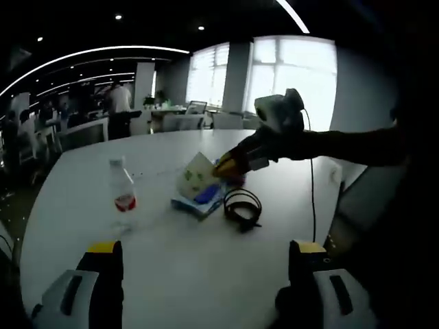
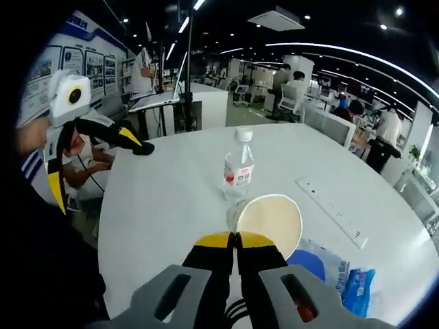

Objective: Arrange the tabletop items into an orderly group along one side of the table until the central work area is clear of visible clutter.

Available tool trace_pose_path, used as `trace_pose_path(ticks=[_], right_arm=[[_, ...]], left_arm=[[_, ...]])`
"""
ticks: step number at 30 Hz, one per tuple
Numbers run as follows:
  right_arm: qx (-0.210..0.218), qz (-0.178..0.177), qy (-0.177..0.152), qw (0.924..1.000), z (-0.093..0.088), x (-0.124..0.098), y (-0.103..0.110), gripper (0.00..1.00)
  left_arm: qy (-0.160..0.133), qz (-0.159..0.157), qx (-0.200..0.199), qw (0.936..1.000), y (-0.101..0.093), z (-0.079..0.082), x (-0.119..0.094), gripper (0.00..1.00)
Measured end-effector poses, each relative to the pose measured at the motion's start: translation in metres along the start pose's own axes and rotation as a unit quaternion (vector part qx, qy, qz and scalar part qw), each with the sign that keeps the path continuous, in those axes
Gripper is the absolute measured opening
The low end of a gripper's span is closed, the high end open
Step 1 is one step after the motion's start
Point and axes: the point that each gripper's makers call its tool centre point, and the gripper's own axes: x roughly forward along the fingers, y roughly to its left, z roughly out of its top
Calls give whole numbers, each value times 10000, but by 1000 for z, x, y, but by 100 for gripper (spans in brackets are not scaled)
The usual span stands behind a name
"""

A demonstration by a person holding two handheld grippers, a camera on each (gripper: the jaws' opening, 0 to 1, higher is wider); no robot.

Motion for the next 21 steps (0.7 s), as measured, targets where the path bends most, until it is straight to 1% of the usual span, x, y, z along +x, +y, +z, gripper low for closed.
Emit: trace_pose_path(ticks=[5, 16, 19, 21], right_arm=[[-191, 79, 70, 9998, 7, 8, -4, 0], [-633, 314, 269, 9971, 17, 23, -6, 0], [-726, 378, 339, 9961, 16, 27, -7, 0], [-873, 429, 428, 9943, 16, 29, -7, 0]], left_arm=[[-24, 14, -24, 10000, 1, 1, -1, 99], [2, 40, -84, 10000, 5, -5, -1, 99], [17, 43, -90, 9999, 6, -6, 0, 99], [9, 44, -103, 9999, 7, -6, 1, 99]])
